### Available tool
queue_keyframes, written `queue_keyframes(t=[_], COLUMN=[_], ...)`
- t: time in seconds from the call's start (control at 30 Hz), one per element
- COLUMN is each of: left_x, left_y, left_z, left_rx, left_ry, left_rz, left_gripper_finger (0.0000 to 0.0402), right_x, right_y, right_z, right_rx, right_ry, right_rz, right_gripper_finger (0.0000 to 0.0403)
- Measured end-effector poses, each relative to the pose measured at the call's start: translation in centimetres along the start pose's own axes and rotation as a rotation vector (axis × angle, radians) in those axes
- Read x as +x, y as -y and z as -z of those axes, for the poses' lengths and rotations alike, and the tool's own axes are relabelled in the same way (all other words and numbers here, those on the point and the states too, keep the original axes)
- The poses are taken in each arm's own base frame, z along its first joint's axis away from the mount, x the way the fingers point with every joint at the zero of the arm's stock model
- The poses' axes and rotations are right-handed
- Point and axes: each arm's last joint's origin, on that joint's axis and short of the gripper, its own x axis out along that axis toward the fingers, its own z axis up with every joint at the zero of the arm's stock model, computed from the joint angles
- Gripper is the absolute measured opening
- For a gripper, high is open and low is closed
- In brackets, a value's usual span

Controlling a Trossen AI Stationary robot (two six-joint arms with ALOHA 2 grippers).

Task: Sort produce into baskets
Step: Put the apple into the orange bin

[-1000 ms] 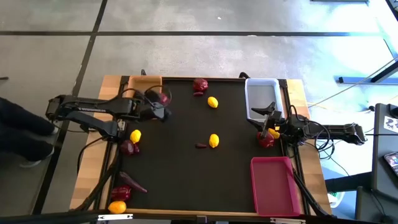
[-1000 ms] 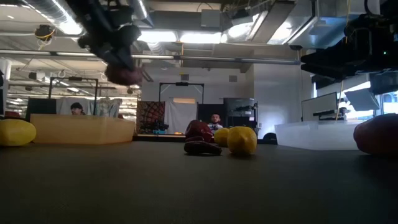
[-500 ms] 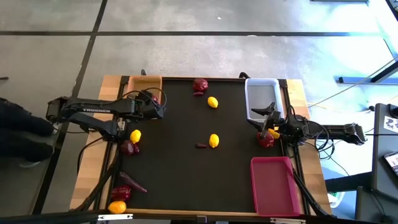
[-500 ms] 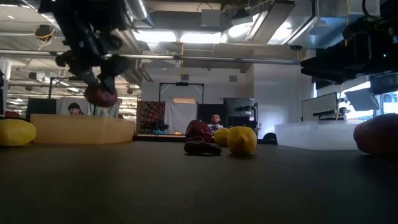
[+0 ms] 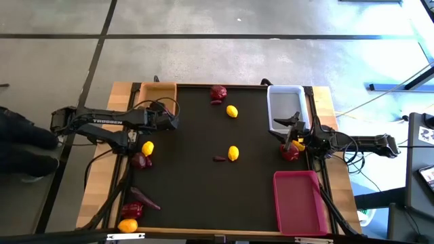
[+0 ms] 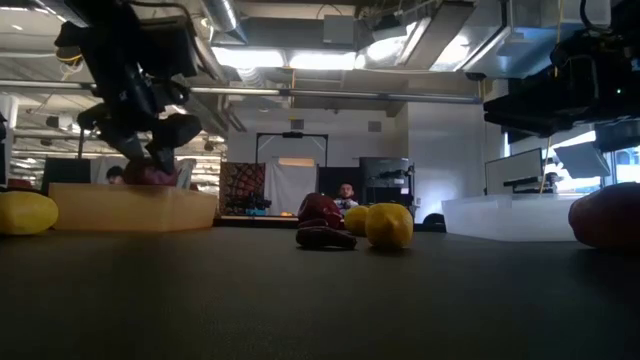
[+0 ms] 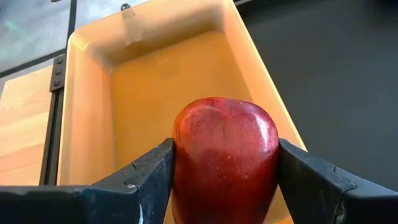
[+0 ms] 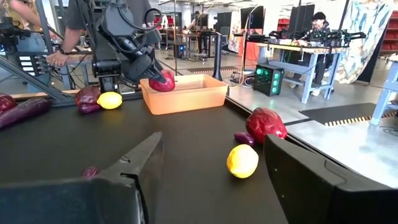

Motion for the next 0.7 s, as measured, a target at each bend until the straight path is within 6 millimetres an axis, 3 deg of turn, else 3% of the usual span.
queue_keyframes(t=[0.7], left_x=[-0.01], left_y=[0.1], left_z=[0.01], left_rx=[0.019], left_ry=[-0.014], left_rz=[0.017], left_gripper_finger=[0.0244], right_x=[0.0], right_y=[0.0], right_z=[-0.01], right_rx=[0.0], right_ry=[0.001], right_rz=[-0.001], right_gripper_finger=[0.0239])
